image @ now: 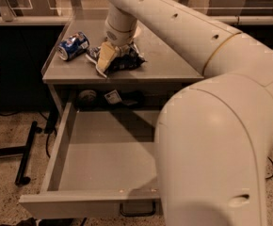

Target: Place blue chip bag into top drawer

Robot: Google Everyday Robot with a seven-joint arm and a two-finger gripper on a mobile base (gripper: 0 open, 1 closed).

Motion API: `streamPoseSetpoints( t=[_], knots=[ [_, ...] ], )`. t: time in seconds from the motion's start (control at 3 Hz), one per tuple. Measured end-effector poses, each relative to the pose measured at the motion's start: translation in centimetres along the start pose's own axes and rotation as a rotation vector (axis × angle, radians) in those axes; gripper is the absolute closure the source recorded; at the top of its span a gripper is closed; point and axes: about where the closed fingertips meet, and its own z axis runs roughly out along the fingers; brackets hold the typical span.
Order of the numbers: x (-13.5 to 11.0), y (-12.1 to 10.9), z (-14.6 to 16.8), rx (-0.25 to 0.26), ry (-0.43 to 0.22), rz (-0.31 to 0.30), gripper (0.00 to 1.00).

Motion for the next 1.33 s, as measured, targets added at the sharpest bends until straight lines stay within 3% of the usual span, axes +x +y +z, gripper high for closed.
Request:
streamPoseSetpoints(
  t=[0.67,1.0,1.33],
  knots=[
    [1.0,0.2,2.1,-0.063,0.064,-0.006,0.66],
    [0.7,0.1,1.6,-0.063,0.064,-0.006,0.89],
    [2.4,0.5,-2.6,-0.071,-0.027,-0.04,1.0]
  ],
)
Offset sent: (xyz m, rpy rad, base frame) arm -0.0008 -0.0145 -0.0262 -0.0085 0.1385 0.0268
